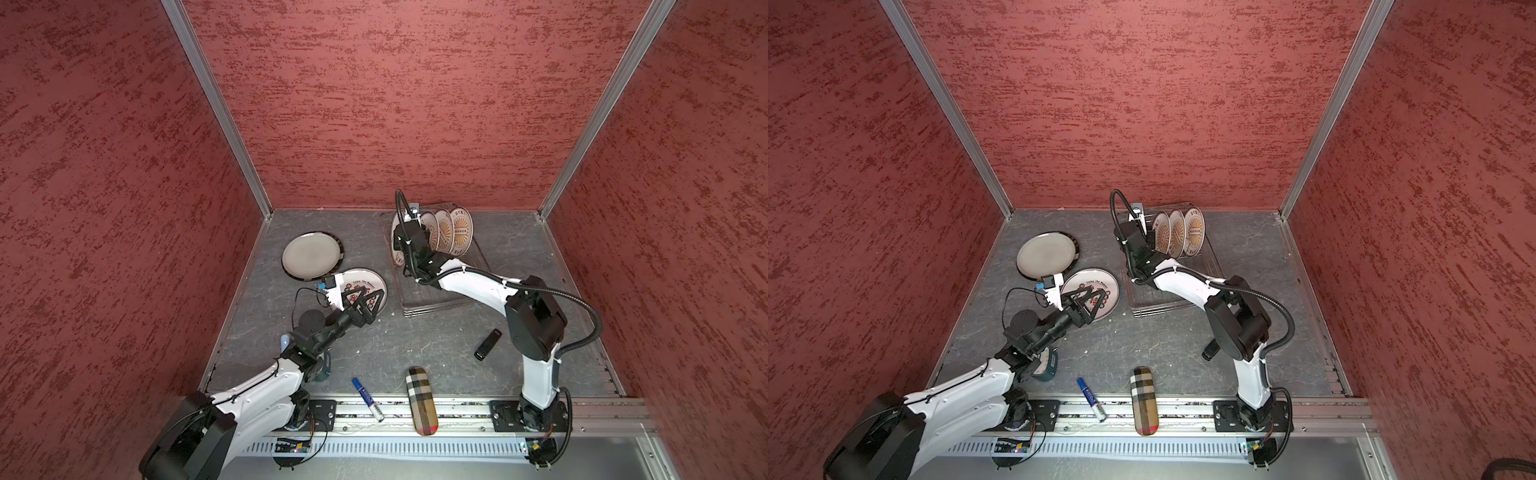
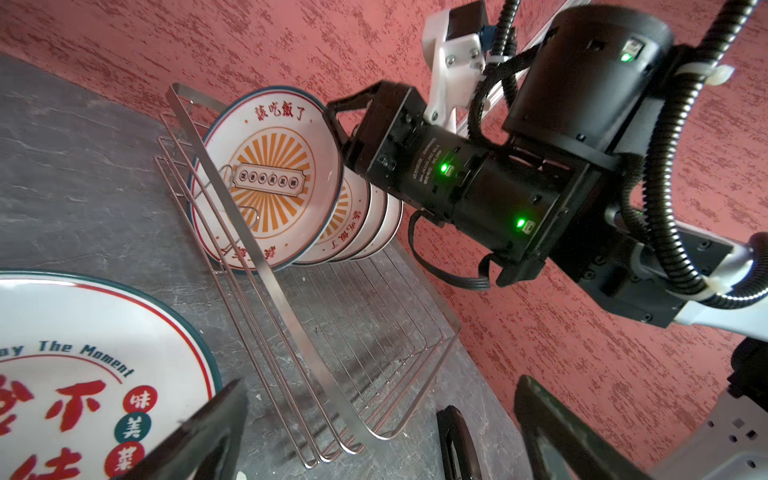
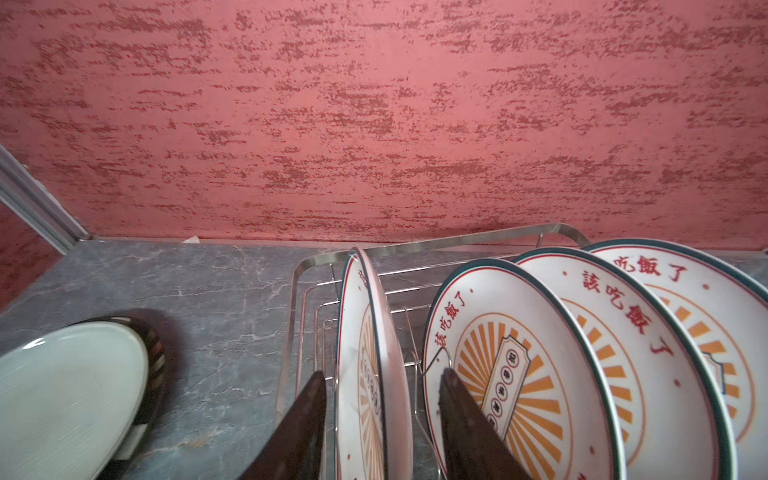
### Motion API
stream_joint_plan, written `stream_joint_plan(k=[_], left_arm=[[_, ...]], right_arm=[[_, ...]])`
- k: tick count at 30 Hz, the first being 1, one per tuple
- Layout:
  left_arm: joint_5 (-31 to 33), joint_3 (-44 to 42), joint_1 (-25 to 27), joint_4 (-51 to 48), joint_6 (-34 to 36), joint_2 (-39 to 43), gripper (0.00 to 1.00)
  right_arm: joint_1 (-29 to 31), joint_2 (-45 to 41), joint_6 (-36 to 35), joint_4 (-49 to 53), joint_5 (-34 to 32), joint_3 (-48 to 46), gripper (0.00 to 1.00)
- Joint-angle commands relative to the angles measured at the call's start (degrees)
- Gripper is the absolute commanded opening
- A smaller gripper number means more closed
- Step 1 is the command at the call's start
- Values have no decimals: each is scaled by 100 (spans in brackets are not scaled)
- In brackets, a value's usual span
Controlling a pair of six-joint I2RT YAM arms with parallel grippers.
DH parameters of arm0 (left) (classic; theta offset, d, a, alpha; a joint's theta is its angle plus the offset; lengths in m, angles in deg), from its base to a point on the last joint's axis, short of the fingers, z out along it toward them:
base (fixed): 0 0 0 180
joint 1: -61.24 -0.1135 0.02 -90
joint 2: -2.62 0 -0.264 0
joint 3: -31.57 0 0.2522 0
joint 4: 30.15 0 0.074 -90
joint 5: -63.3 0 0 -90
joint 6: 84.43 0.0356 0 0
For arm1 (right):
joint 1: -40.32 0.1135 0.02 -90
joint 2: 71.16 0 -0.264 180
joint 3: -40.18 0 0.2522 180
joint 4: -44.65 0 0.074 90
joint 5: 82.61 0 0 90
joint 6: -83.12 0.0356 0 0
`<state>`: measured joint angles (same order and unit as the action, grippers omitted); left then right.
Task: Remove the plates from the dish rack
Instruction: 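Reach the right gripper into the rack toward the orange sunburst plate, then grip the top edge of the orange sunburst plate with the right gripper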
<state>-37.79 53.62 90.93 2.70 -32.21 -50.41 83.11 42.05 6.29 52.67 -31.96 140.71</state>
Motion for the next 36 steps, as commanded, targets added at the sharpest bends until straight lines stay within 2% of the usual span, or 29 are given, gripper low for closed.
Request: stream_joint_plan(k=[1,7,14,29,32,36], left_arm=[[346,-50,28,-379,146,303,99],[749,-161,63,-820,105,837,100],[742,-222,80,-974,93,1105,99],[798,-213,98,-961,99,1050,99],[809,-206,98,-980,107,1058,99],[850,-210,98,-1004,126,1073,99]], right_arm=[[54,192,-195,299,-667,230,41],[72,466,-287,494,-870,546,33],[107,759,-475,679,-1198,892,22],[204,868,-899,552,-1346,1197,9],[217,921,-978,571,-1402,1273,3],[222,939,-1093,525,-1497,1316,3]])
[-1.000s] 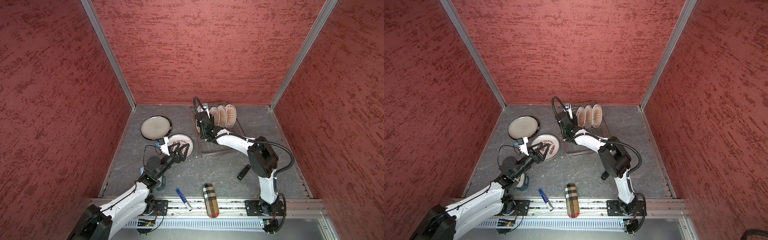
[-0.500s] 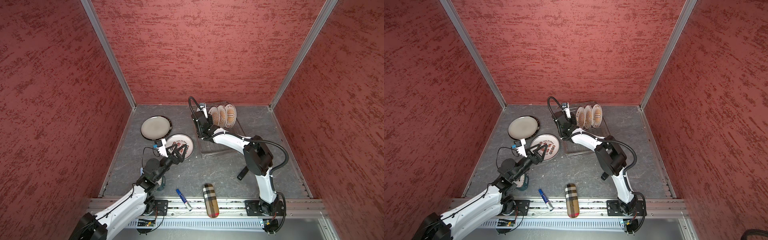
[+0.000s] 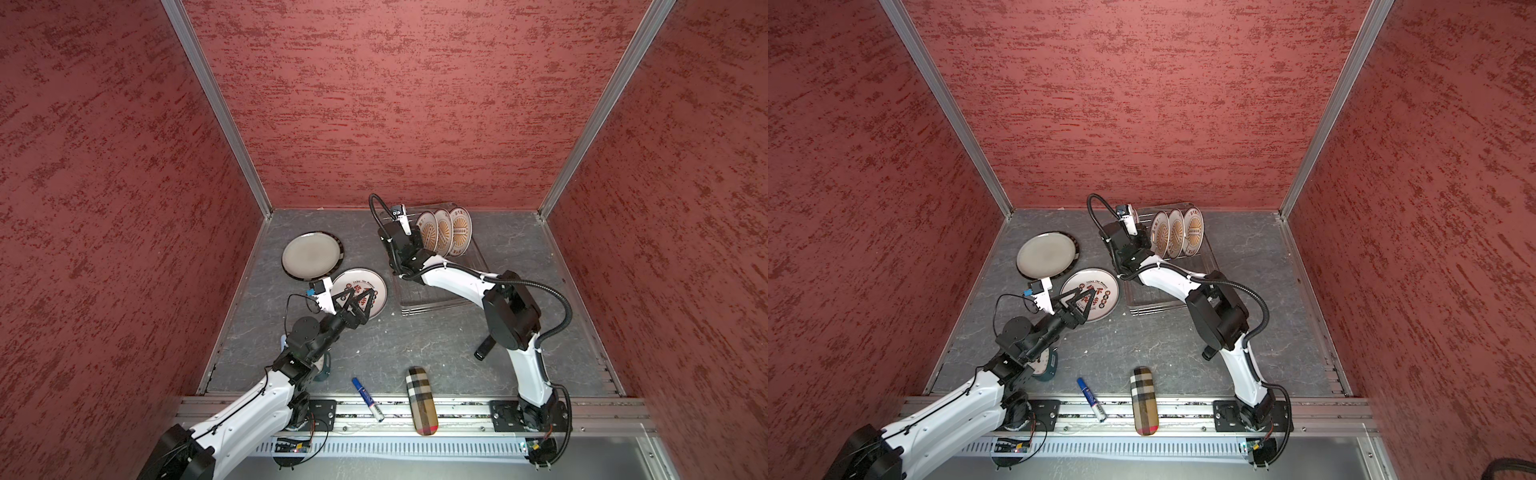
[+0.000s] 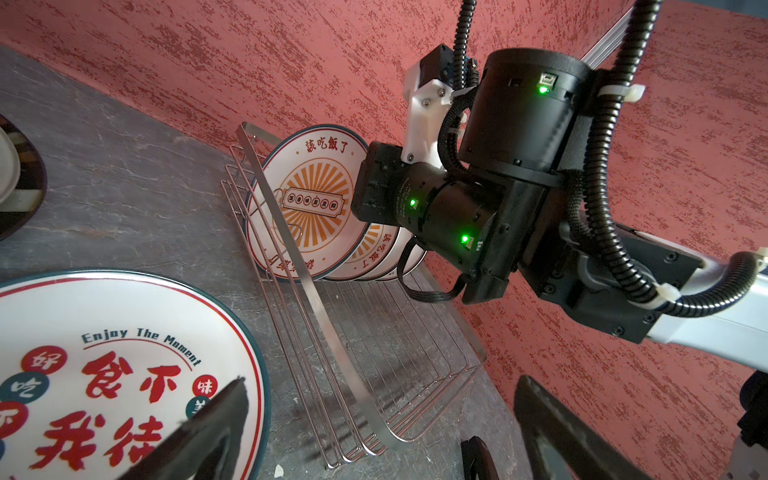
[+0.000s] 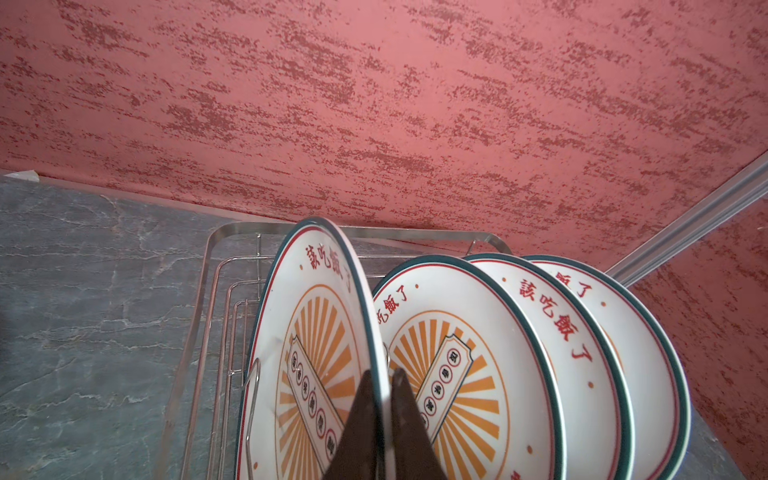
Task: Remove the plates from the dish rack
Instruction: 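Grip the top edge of the orange sunburst plate with the right gripper, then lift the sunburst plate up out of the rack with the right gripper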
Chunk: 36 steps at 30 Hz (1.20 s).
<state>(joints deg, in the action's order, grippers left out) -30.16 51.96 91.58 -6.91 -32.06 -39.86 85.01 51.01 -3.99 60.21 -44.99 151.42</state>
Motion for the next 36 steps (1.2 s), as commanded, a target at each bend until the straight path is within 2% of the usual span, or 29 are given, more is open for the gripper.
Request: stream_joint_plan(k=[1,8,15,27,32,36], left_arm=[[92,-45,33,-51,114,12,99],[118,-54,35,-25,99,0,100],[114,-32,50,97,56,-158,99],[28,60,168,418,101,-462,100],[14,-39,226,537,125,-321,100],[202,-57,272,388,47,-151,100]], right_arm=[[31,29,-92,-236,-212,253,2],[108,-205,-649,-543,-426,216,1],[224,-504,-1570,-1452,-738,-87,0],[385,-1333,-2411,-2794,-905,-1075,0],[392,-1882,-2245,-3063,-716,-1746,0],[383,-2603,-1430,-2755,-15,-2401,0]])
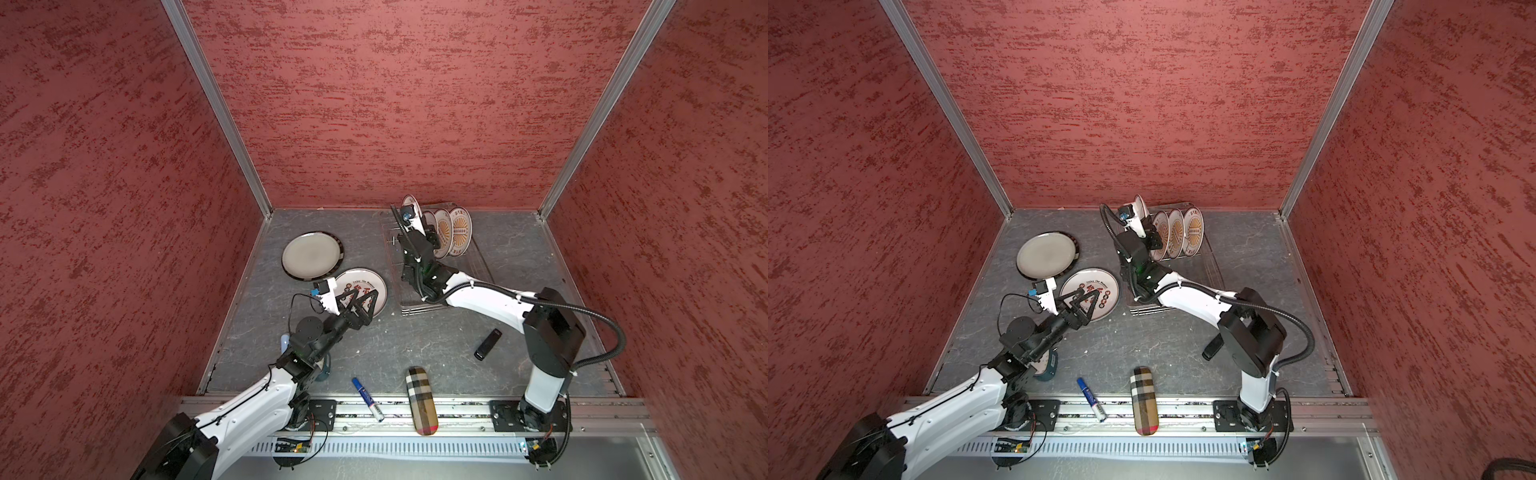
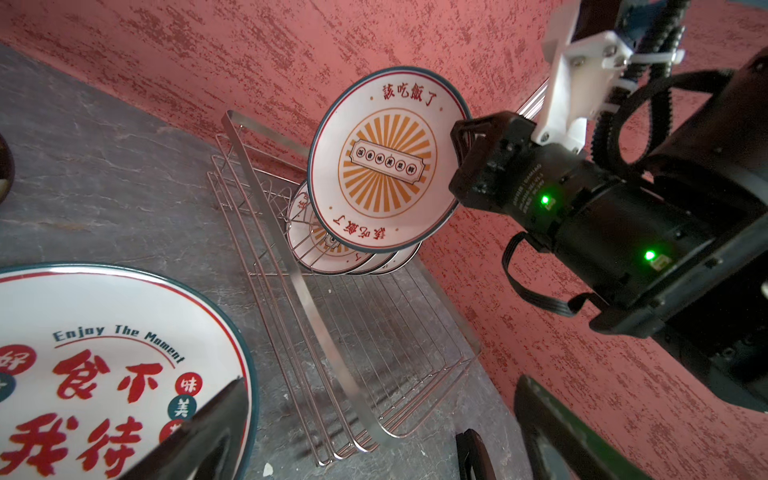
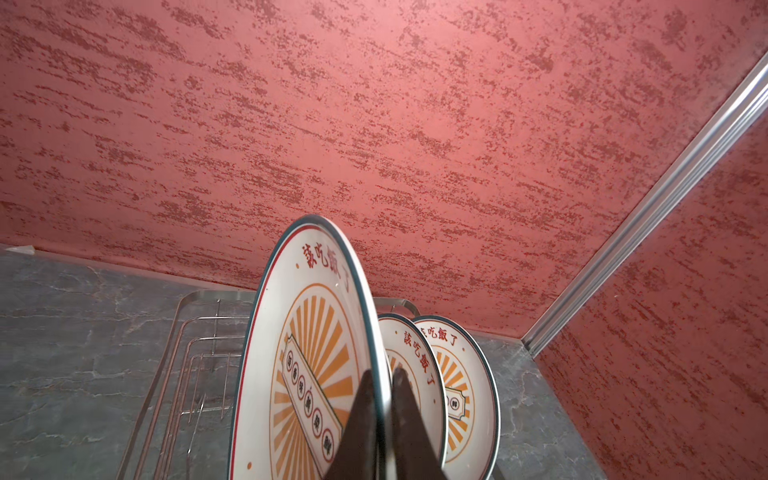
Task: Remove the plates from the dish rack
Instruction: 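Lift the sunburst plate up out of the rack with the right gripper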
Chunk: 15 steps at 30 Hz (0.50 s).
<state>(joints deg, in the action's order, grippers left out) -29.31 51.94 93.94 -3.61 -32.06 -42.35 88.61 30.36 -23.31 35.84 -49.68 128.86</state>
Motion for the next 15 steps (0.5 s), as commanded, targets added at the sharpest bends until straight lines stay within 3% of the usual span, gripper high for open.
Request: stream_joint_plan(k=[1,8,15], left_arm=[[121,-55,43,53,22,127,99],[-63,-37,173,236,-48,106,99],[-91,-67,296,556,-119,-23,99]], right_arm=[[10,-765,729,-216,720,-328,0],[-213,-2029,1506,-270,1820,-1457,0],[-1183,-3146,2994,-347,4131,-2684,0]])
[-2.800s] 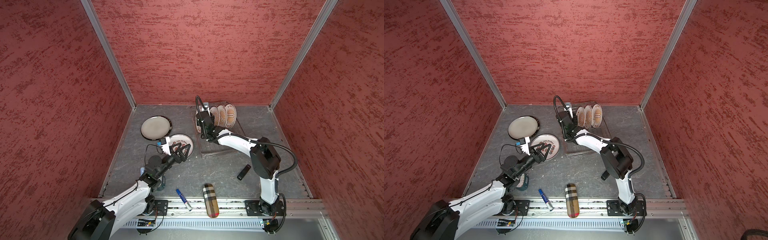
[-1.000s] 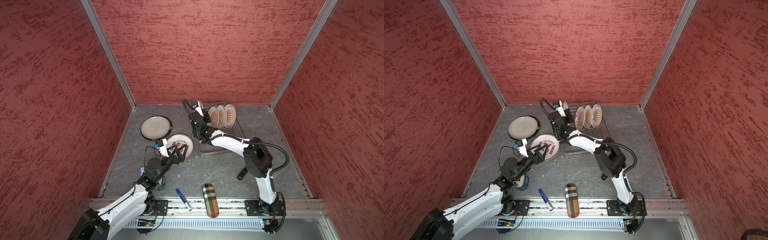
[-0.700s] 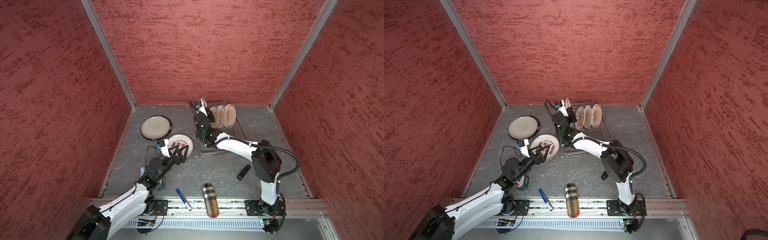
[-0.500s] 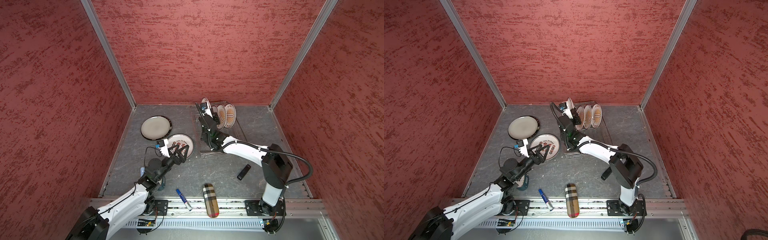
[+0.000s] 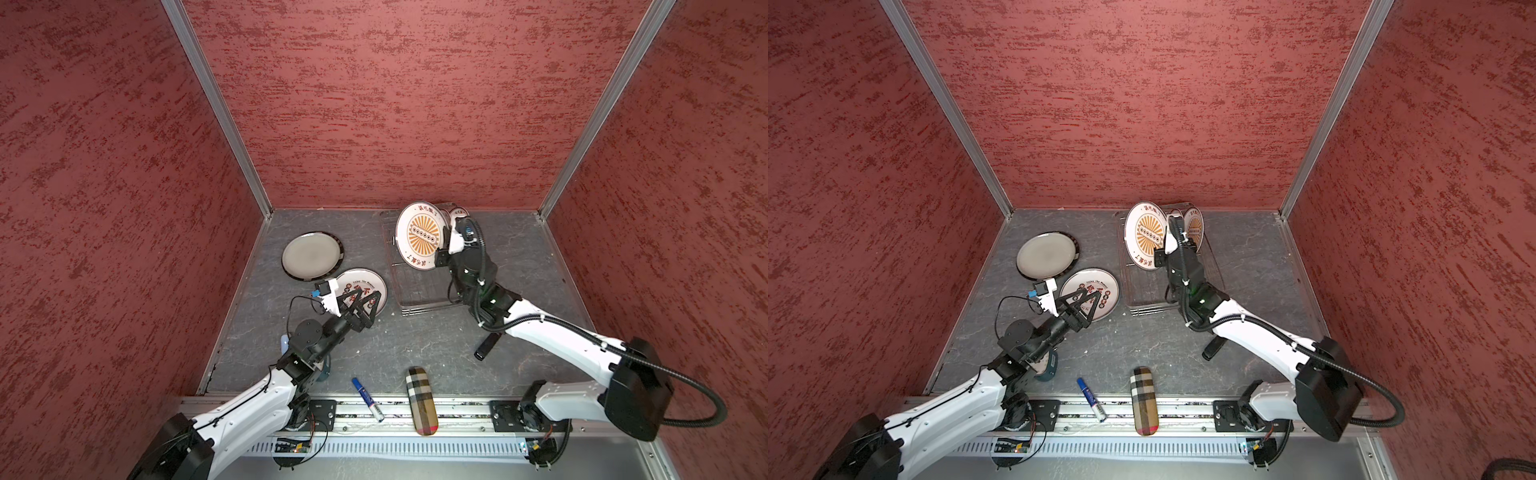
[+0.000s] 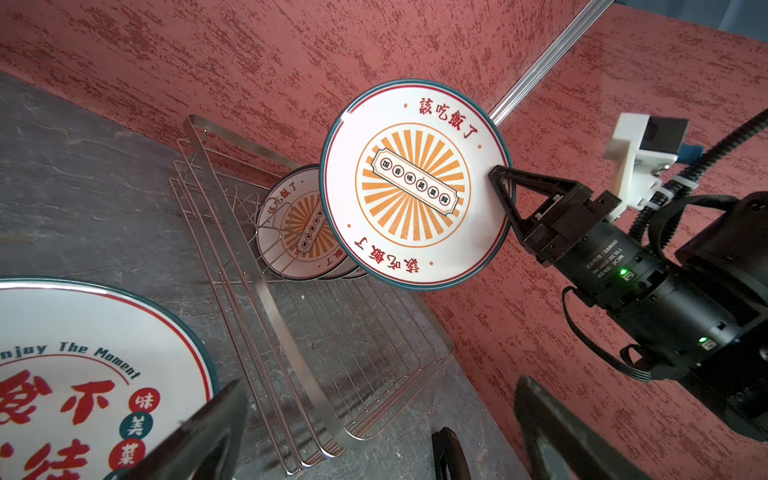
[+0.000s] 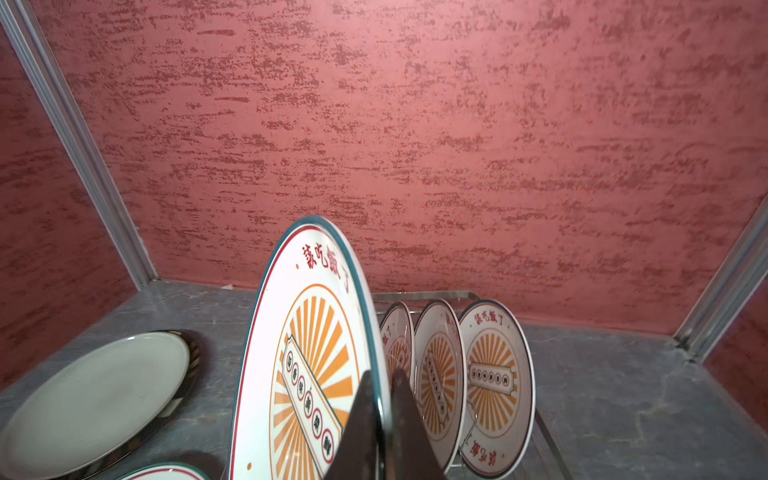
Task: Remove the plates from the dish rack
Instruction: 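Lift the sunburst plate up out of the rack with the right gripper, then carry the sunburst plate toward the left gripper while the left gripper approaches, then close the left gripper on the plate's rim while the right gripper holds it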
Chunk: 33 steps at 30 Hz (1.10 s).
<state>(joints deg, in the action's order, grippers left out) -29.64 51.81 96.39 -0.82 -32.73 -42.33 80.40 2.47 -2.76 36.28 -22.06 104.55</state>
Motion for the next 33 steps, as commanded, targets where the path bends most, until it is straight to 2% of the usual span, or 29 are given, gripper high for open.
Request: stream_joint_plan(k=[1,4,7,11,18,23,33], left_arm=[[-29,-55,61,277,-54,-37,99],[65,22,81,249,-50,-116,99],[39,127,137,332,-46,-358,99],[-117,388,242,368,-33,-823,100],[-70,582,255,693,-233,-1432,100],[-216,834,280,666,-340,-1876,88],[164,924,343,612,-566,-2120,41]], right_arm=[[-512,-447,1160,-465,1648,-398,0],[-840,-733,1702,-758,2389,-862,0],[-1010,-955,2197,-835,2661,-1205,0],[-1166,-1074,2797,-1632,3383,-1853,0],[-1188,-832,3319,-2656,3865,-2381,0],[-1186,-652,3510,-3094,4096,-2536,0],[-1186,-220,3517,-3169,4290,-2434,0]])
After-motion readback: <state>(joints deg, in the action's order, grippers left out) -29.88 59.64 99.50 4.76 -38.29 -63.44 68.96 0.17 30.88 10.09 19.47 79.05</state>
